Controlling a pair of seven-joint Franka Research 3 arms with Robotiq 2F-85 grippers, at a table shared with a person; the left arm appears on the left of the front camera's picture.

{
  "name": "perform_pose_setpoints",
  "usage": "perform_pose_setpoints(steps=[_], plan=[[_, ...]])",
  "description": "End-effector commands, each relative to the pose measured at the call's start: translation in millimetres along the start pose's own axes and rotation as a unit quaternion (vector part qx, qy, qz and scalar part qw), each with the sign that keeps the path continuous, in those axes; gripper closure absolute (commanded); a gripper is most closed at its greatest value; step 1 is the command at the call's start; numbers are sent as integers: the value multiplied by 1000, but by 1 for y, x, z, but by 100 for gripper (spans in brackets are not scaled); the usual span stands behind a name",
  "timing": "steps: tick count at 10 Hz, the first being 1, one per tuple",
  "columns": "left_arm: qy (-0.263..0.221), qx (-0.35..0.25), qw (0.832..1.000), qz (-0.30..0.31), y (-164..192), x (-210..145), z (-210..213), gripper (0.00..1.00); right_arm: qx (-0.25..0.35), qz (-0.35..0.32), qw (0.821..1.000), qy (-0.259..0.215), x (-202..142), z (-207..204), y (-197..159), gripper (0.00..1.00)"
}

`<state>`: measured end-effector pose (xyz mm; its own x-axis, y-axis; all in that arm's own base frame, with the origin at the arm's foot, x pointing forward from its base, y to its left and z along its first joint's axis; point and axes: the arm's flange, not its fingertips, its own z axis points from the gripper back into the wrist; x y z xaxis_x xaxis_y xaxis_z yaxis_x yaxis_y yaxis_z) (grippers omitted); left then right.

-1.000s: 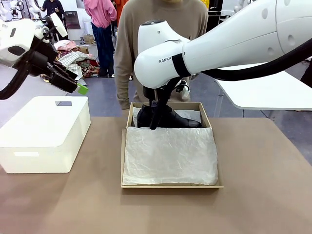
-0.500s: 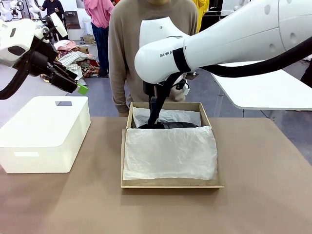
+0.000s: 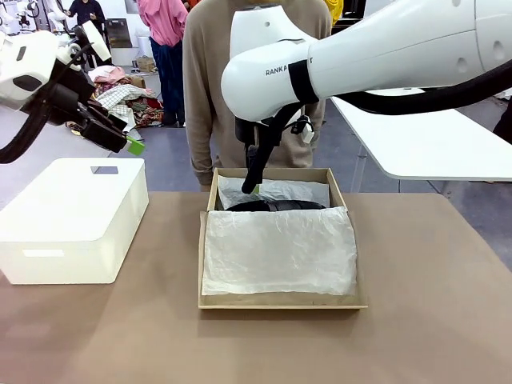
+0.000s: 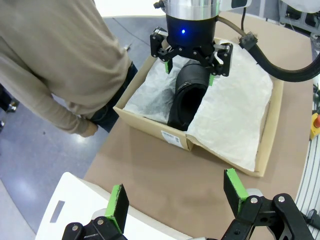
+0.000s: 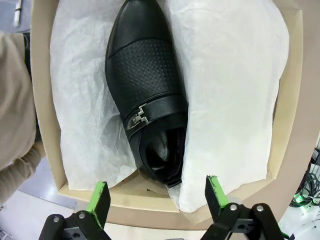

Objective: Pack the shoes into the box.
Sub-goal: Place the other shoe of the Shoes into the Shoes Box, then close the Shoes Box.

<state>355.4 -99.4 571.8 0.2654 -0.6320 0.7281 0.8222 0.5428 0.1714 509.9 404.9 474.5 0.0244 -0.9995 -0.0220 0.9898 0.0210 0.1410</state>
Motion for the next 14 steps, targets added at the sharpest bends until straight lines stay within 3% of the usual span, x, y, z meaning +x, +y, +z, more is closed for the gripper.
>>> perform_pose_setpoints(steps=[1, 7, 8, 12, 14], plan=[[-7, -8, 1000, -4, 1, -1, 0, 0, 0, 2, 1000, -8, -1, 5, -6, 0], [-7, -8, 1000, -4, 1, -1, 0, 0, -3, 1, 1000, -2, -1, -2, -1, 0], [-7, -8, 1000, -4, 1, -1, 0, 0, -8, 25, 1000, 10, 7, 10, -5, 0], [-7, -8, 1000, -4, 1, -1, 0, 0, -16, 192, 981, 23, 59, 72, -29, 0], [-7, -8, 1000, -4, 1, -1, 0, 0, -40, 336, 941, -7, 92, 84, -30, 0]])
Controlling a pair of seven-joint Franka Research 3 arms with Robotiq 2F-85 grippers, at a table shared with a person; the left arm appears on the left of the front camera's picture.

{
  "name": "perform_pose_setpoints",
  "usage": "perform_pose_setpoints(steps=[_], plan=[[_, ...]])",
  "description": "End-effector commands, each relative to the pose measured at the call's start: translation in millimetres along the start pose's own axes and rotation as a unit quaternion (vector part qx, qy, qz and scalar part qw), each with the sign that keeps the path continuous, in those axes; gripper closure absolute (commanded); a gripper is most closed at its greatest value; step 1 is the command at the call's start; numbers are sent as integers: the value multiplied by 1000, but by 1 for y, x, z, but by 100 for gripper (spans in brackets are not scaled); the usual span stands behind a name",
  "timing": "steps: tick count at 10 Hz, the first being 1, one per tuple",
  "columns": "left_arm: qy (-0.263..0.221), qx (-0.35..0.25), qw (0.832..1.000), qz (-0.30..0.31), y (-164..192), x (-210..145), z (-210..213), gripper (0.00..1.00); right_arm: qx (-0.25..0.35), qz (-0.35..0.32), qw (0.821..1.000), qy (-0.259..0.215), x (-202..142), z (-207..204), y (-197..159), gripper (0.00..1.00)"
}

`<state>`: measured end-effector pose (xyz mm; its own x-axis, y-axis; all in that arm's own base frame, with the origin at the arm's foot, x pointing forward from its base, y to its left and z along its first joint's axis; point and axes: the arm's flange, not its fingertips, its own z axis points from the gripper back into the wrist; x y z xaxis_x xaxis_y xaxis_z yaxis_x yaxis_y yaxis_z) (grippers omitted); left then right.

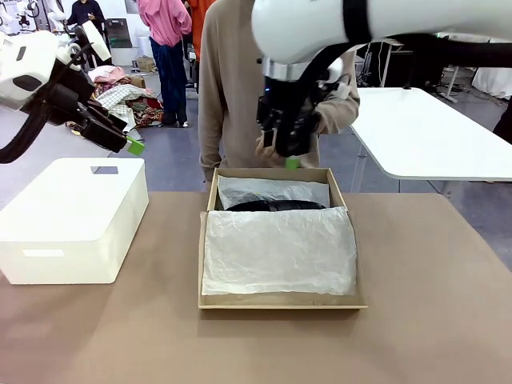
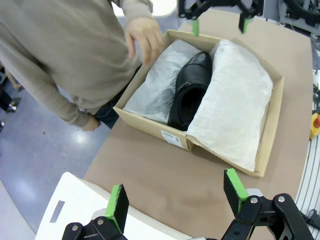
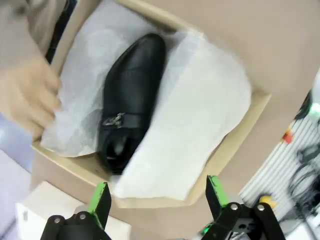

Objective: Pack the shoes into the box.
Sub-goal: Close the Shoes Box.

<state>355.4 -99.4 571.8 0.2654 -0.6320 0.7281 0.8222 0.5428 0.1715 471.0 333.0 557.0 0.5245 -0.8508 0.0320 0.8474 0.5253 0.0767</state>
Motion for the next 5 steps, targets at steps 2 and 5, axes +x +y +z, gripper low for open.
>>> perform_pose_setpoints(steps=[2, 5], plan=[[-7, -8, 1000, -4, 1, -1, 0, 0, -35, 228, 973, -8, 46, -1, -21, 0], [-7, -8, 1000, -4, 1, -1, 0, 0, -50, 392, 919, 4, 71, -7, -29, 0]])
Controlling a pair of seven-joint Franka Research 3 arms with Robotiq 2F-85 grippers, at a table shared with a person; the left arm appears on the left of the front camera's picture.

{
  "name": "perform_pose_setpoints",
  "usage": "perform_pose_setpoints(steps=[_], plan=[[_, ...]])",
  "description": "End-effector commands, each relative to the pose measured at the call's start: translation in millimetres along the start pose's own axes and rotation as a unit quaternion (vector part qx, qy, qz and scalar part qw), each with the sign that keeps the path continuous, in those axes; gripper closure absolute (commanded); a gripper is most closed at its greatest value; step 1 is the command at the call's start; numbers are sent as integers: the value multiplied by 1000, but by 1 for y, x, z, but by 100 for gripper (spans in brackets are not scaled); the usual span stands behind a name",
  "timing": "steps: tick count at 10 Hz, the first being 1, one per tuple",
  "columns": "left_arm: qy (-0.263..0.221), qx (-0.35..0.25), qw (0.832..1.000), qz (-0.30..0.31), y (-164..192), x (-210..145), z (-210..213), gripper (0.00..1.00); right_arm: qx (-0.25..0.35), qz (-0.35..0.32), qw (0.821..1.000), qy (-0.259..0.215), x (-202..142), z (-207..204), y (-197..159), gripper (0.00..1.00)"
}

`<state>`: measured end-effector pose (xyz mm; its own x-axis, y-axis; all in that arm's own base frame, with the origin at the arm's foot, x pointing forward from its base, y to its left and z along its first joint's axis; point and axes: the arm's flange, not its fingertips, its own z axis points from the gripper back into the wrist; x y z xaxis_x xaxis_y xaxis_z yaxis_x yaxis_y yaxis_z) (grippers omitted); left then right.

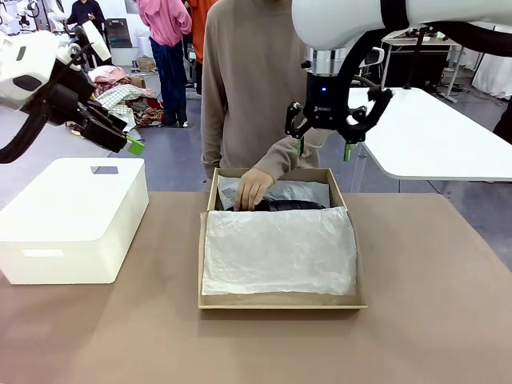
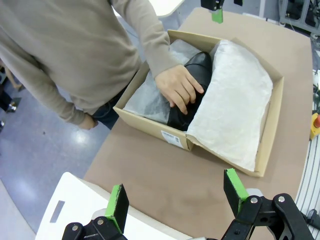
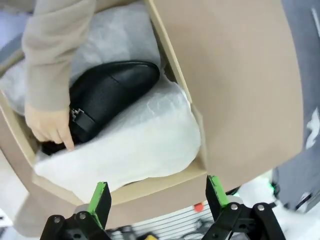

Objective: Pack the shoes into the box.
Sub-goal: Close the Shoes Box.

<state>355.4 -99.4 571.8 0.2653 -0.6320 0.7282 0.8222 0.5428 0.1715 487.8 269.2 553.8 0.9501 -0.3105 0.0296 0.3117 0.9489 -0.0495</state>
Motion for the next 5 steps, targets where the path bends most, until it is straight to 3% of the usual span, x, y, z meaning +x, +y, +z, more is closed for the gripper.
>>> perform_pose_setpoints(steps=[1, 5], plan=[[-7, -8, 1000, -4, 1, -1, 0, 0, -11, 82, 997, -2, 1, -9, -14, 0], [-7, -8, 1000, -4, 1, -1, 0, 0, -3, 47, 999, 3, 3, -3, -4, 0]])
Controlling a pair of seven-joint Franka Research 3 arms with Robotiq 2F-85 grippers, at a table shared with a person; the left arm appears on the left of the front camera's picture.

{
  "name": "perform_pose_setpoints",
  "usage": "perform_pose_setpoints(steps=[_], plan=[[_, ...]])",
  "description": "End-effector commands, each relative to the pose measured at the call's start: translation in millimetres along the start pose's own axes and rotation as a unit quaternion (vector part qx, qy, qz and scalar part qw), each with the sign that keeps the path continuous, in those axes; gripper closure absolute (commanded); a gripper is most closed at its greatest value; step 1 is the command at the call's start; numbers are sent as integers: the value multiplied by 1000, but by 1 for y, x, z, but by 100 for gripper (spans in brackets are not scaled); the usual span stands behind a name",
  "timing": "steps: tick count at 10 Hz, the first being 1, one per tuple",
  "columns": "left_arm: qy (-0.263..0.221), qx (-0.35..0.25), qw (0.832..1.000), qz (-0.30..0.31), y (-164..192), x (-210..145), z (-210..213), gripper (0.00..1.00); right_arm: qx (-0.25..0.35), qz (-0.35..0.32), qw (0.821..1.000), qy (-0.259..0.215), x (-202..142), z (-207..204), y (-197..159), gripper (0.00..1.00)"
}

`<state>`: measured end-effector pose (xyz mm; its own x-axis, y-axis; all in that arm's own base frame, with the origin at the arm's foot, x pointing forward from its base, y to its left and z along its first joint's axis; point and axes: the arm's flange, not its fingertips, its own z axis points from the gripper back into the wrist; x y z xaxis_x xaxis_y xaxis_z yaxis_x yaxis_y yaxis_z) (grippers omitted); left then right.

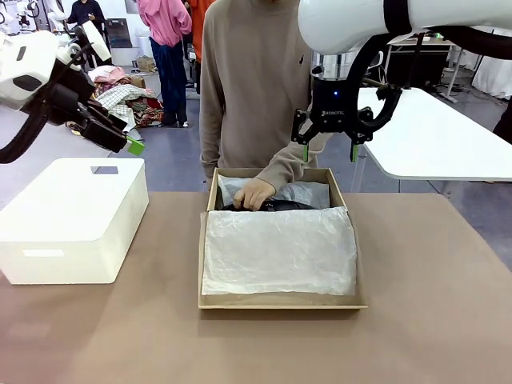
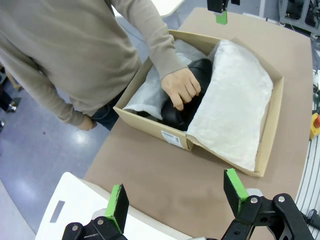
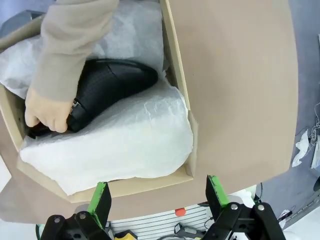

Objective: Pack the shoes into the box.
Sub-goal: Close the Shoes Box.

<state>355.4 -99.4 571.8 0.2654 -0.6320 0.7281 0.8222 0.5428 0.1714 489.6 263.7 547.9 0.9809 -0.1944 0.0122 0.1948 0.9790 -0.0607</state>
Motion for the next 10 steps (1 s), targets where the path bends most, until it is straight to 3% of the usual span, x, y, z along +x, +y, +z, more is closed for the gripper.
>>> perform_pose_setpoints(steps=[1, 3, 5, 8, 10], plan=[[-7, -8, 1000, -4, 1, -1, 0, 0, 2, -13, 1000, -3, 0, 3, 1, 0], [-7, -8, 1000, -4, 1, -1, 0, 0, 2, -13, 1000, -3, 0, 3, 1, 0], [-7, -8, 1000, -4, 1, -1, 0, 0, 12, 31, 999, -1, 2, 4, -9, 0], [-7, -8, 1000, -4, 1, -1, 0, 0, 33, 196, 980, -26, 8, 11, -51, 0], [-7, -8, 1000, -4, 1, -1, 0, 0, 39, 285, 957, -28, 16, 14, -82, 0]])
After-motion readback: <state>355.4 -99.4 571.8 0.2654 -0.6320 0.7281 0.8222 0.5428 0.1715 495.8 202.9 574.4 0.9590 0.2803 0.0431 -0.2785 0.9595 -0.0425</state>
